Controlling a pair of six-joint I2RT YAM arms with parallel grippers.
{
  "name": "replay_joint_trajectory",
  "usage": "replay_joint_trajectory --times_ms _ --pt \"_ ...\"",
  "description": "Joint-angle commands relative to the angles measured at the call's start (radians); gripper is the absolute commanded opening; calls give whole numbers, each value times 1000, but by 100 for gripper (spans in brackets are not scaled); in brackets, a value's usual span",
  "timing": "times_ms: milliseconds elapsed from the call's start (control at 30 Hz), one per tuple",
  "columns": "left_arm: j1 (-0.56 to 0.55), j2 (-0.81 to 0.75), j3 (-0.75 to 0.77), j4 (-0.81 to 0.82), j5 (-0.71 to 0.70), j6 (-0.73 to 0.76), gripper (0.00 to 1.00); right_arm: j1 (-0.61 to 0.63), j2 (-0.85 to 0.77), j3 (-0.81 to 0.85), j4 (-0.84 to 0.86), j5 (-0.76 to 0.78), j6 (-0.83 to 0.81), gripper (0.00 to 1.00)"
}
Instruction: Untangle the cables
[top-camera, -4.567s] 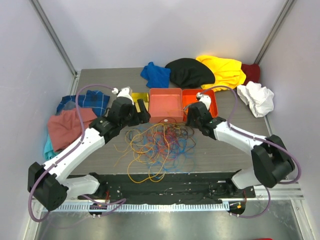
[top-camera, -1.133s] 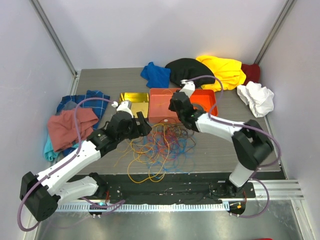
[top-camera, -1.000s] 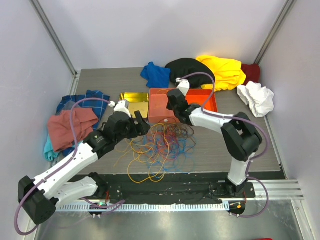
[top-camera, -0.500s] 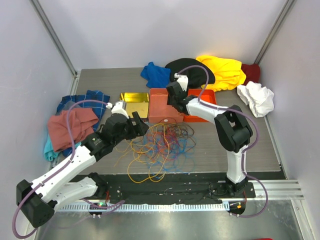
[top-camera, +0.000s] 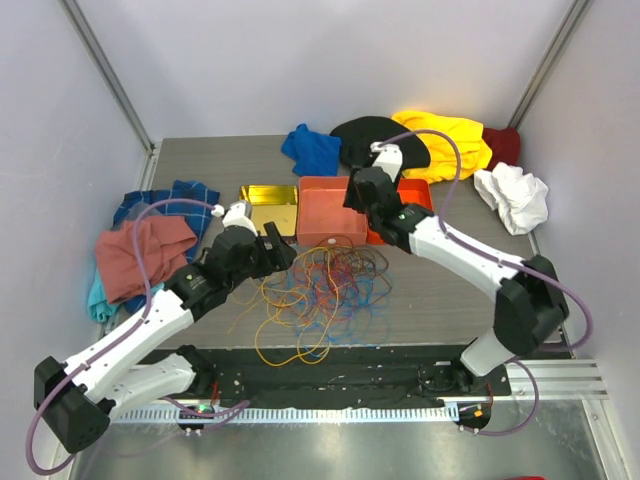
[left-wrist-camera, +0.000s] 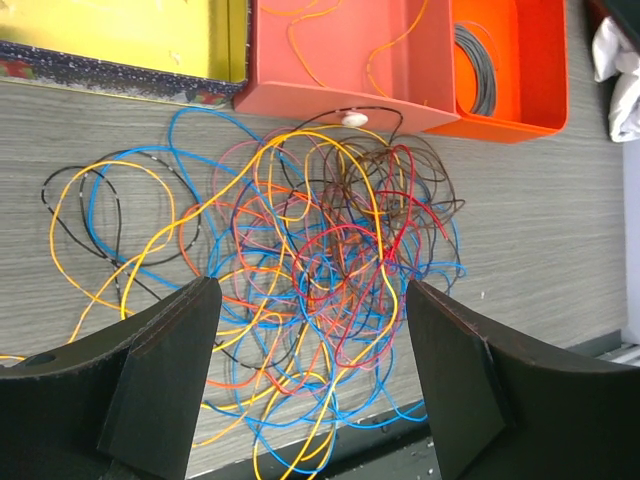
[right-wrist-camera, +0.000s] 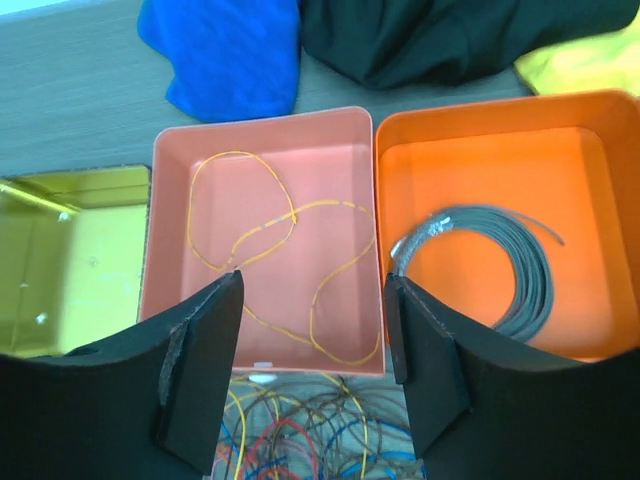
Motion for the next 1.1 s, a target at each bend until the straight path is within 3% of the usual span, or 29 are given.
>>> replay_joint_trajectory --times_ms 0,33,67,133,200,300,433,533,633,1067 --pt "-5 33 69 -13 -58 10 80 113 -271 -269 210 113 -81 64" --pt "-5 43 78 -19 -69 14 80 142 -336 -350 361 126 -100 64" --pt "-5 55 86 -36 -95 13 82 162 -452 -485 422 115 -103 65" --pt "-3 125 127 -77 -129 7 84 162 -540 -587 499 68 -30 69" --pt "-3 187 159 -169 -164 -16 84 161 -647 -667 476 28 4 70" --pt "-3 231 128 -162 -137 -65 80 161 -732 -686 352 -62 35 70" --pt "-3 231 39 -97 -112 -144 75 159 -764 -679 194 -87 29 70" --pt "-3 273 25 -59 -51 -153 62 161 -795 -715 186 -101 31 70" --pt "-3 323 32 -65 -6 -158 57 161 -824 -741 174 -104 37 70" --pt "-6 265 -23 -85 29 -144 64 159 -830 -770 165 -107 69 70"
